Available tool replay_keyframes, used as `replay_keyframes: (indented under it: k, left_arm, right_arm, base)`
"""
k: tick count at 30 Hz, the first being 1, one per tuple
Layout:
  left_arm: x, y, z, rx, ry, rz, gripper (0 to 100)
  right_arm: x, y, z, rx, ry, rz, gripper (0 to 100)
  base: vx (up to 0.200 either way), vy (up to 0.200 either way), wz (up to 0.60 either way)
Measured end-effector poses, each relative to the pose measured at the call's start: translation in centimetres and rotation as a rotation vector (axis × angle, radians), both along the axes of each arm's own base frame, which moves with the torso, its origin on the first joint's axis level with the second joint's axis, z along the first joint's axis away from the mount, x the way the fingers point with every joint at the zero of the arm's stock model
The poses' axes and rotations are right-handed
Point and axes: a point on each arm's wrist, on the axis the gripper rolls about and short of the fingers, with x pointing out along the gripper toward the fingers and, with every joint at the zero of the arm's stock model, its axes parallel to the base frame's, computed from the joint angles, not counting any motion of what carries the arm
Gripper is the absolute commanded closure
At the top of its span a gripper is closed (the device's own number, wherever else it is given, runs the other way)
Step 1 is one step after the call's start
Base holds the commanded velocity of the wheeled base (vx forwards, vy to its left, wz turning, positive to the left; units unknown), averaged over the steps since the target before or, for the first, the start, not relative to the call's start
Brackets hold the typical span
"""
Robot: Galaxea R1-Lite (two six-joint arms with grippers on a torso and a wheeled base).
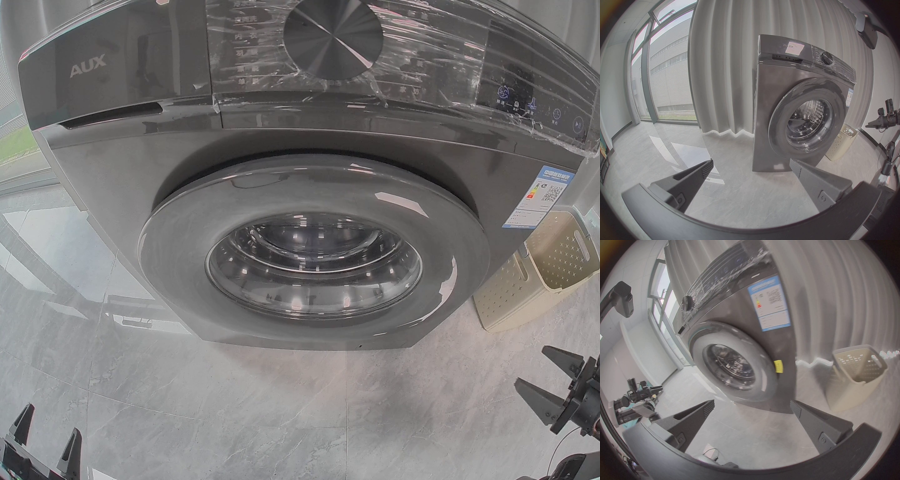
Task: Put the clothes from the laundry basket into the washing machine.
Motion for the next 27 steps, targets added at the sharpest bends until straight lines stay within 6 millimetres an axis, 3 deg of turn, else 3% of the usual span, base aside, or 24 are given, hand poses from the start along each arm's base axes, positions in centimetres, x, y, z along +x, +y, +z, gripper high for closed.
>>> replay_keyframes:
  k: [7,13,27]
  left_arm:
    - [0.0,0.0,0.0,0.0,0.0,0.0,0]
    - [0.0,0.0,0.0,-0.001,0.0,0.0,0]
    - [0.0,0.0,0.0,-0.004,0.0,0.0,0]
  right_arm:
    - [-4.1,-2.7,-1.5,-0.025,-0.016,-0.179,0]
    - [-6.7,-3.5,-2.3,-0.021,-0.106,-0.379,0]
    - [-7.9,-3.3,-5.2,-0.073,-0.164,-0.569,0]
  base:
    - [0.0,0.0,0.0]
    - [0.0,0.0,0.0]
    - [0.0,0.0,0.0]
